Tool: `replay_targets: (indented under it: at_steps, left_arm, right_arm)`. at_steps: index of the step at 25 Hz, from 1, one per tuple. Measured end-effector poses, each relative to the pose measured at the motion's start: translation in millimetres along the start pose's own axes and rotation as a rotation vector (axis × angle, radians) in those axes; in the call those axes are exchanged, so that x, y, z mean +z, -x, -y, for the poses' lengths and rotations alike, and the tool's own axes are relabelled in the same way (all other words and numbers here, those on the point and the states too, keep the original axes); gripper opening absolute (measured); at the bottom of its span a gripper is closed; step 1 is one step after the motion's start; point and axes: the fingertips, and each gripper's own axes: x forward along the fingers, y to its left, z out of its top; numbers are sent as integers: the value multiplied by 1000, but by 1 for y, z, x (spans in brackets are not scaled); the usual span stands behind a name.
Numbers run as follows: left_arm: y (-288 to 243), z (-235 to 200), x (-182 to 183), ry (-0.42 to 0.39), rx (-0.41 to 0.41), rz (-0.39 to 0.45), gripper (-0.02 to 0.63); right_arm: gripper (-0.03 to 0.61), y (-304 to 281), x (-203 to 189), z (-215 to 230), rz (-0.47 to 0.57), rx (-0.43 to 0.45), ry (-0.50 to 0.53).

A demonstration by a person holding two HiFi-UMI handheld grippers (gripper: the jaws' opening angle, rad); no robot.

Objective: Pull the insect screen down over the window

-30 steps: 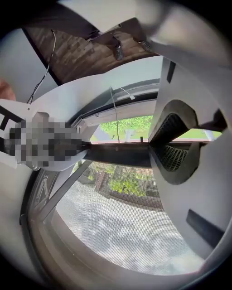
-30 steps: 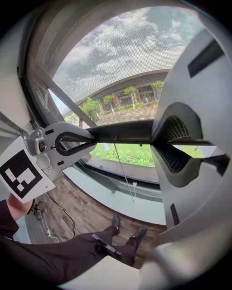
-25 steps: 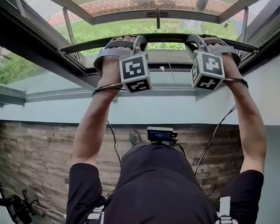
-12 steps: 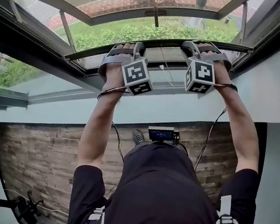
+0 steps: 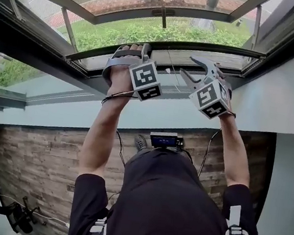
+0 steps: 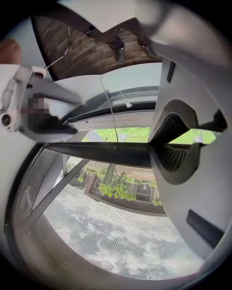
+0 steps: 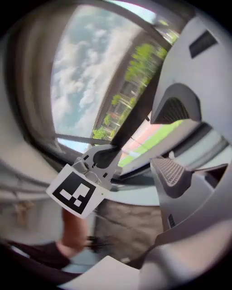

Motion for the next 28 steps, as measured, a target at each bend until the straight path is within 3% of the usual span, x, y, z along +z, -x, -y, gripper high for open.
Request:
replay_targets:
  at_steps: [2,3,5,6,7,8,11,13,17,19,21,25,28]
  left_arm:
    - [1,2,-2,-3,-8,-5,18]
    - [1,2,-2,-3,-9,-3,18]
    - [1,2,-1,1,-9,2,18]
    - [0,2,0,6,-9,8,18]
    - [0,3,1,10,-9,12,18]
    - [0,3,2,11,-10,14,18]
    - [-2,-1,7,31,14,40,18]
    - [-3,-3,8,32,27,45,18]
    - [-4,0,7,32,22,45,18]
    - [-4,2,6,27,12,39,18]
    - [-4,2,5,21,17,36,18]
    - [-3,1,0,18,10,16,18]
    - [-5,0,5,45,22,41,18]
  right_arm:
    - [309,-24,-36,-43,25,168,-328]
    - [317,-38,-55,-61,11,221,-430]
    - [312,-57,-80,-91,-18,302,-538]
    - [250,-58,-81,-105,-16,343,-548]
    - [144,-54,-77,-118,-3,379,-533]
    - [110,-46,-68,-130,12,416,-501]
    - [109,-16,-51,-156,27,509,-423]
    - [109,-12,-75,-152,-51,450,-405]
    - [120,-17,-175,-138,-324,314,-432]
    - [127,-10,-193,-123,-364,258,-440]
    - [127,-1,-170,-85,-306,121,-330]
    - [127,10,-58,6,-131,-223,101]
    - [127,6,-6,37,-111,-346,386]
